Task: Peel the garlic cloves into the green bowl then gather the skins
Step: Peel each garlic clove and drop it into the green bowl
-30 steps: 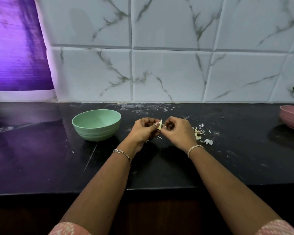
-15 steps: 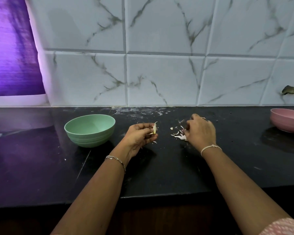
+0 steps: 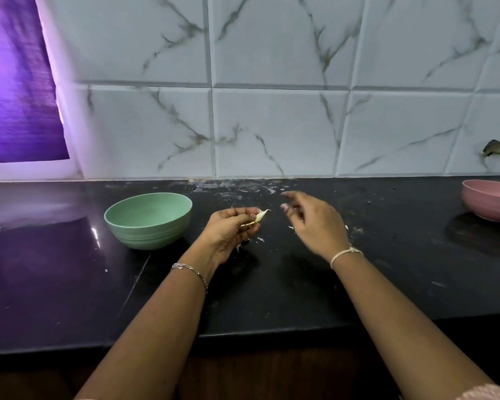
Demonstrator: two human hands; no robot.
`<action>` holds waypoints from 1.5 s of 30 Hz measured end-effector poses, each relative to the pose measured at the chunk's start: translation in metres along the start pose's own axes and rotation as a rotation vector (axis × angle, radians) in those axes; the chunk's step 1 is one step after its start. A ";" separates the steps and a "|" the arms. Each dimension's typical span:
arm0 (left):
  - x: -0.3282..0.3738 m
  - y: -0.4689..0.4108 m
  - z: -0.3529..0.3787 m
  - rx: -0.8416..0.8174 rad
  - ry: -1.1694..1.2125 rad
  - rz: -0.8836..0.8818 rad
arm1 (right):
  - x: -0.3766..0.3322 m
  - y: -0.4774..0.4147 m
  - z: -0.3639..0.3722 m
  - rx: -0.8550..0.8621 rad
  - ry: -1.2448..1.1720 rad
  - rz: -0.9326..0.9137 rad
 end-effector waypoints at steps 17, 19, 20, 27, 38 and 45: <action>0.003 -0.003 -0.006 0.080 -0.070 0.215 | -0.040 -0.001 0.026 -0.116 -0.002 0.059; 0.004 -0.006 -0.009 0.124 -0.091 0.252 | -0.042 0.000 0.029 -0.143 -0.017 0.047; 0.004 -0.007 -0.010 0.140 -0.110 0.267 | -0.042 0.000 0.029 -0.130 -0.025 0.063; 0.004 -0.007 -0.008 0.118 -0.224 0.315 | -0.033 -0.003 0.033 -0.137 -0.169 0.185; 0.005 -0.002 -0.005 0.044 -0.176 0.297 | -0.035 0.000 0.036 -0.153 -0.130 0.178; 0.003 -0.004 -0.007 0.042 -0.178 0.229 | -0.044 0.003 0.029 -0.042 0.205 -0.207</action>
Point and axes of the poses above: each hand's wrist, its own y-axis away from the middle knuckle, its own z-axis out of the palm, x = y × z, the point moved 3 cm from there along -y, towards the middle knuckle, and after that the axes turned 7 degrees about z, right-handed, at the moved point
